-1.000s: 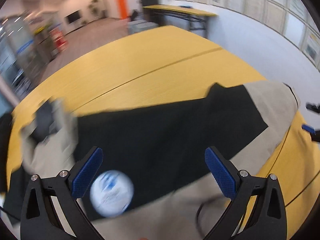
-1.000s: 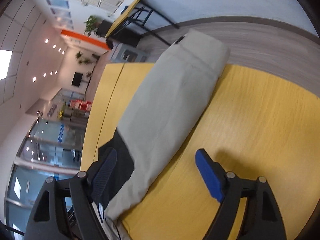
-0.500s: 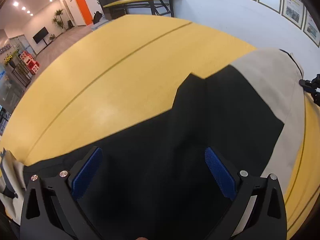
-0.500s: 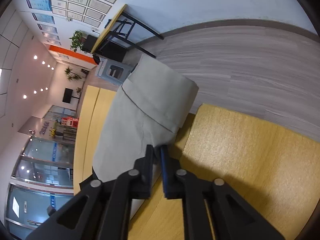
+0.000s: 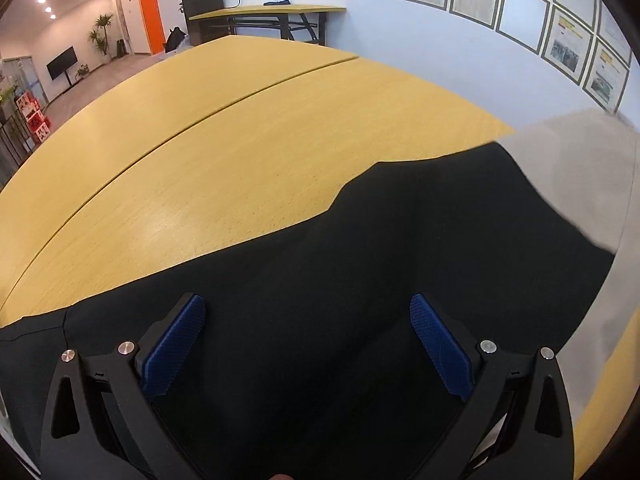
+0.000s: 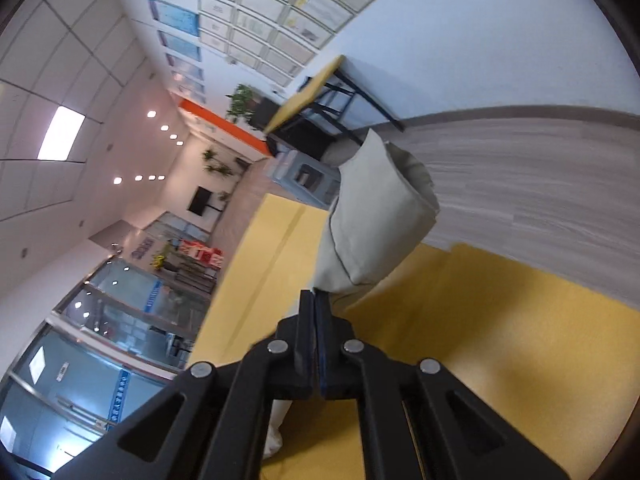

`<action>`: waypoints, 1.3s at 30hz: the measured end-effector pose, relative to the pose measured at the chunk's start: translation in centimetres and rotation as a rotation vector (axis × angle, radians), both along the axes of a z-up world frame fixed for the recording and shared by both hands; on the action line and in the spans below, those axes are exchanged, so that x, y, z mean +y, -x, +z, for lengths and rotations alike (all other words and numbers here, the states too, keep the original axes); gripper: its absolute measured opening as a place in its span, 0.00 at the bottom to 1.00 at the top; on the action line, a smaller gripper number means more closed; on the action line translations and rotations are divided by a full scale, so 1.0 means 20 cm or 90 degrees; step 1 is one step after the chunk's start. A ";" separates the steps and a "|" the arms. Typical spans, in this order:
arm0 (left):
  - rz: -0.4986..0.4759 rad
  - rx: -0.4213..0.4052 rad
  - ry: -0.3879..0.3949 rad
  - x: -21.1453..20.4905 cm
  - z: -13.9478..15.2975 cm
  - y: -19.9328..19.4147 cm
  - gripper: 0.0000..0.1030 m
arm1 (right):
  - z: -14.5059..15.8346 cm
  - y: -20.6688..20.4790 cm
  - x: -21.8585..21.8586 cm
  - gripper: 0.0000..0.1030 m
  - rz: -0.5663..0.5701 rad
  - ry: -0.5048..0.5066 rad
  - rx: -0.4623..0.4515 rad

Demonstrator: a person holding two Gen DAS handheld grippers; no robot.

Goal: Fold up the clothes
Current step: 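Grasp the sleeve nearest the right tool and fold it across the jacket body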

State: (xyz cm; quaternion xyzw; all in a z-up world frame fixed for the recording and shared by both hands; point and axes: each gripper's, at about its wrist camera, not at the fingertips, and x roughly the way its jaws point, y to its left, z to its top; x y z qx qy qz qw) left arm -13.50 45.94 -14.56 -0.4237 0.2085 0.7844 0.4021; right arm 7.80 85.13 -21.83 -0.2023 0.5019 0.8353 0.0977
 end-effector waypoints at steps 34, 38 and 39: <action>0.363 0.259 -0.118 -2.36 1.36 -0.73 1.00 | 1.31 0.52 -1.45 0.01 0.332 -0.377 0.279; 0.391 0.253 -0.113 -2.61 1.33 -0.89 1.00 | 1.15 0.62 -1.93 0.01 0.417 -0.410 0.240; 0.398 0.251 -0.112 -2.68 1.33 -0.93 1.00 | 1.09 0.65 -2.05 0.01 0.438 -0.419 0.230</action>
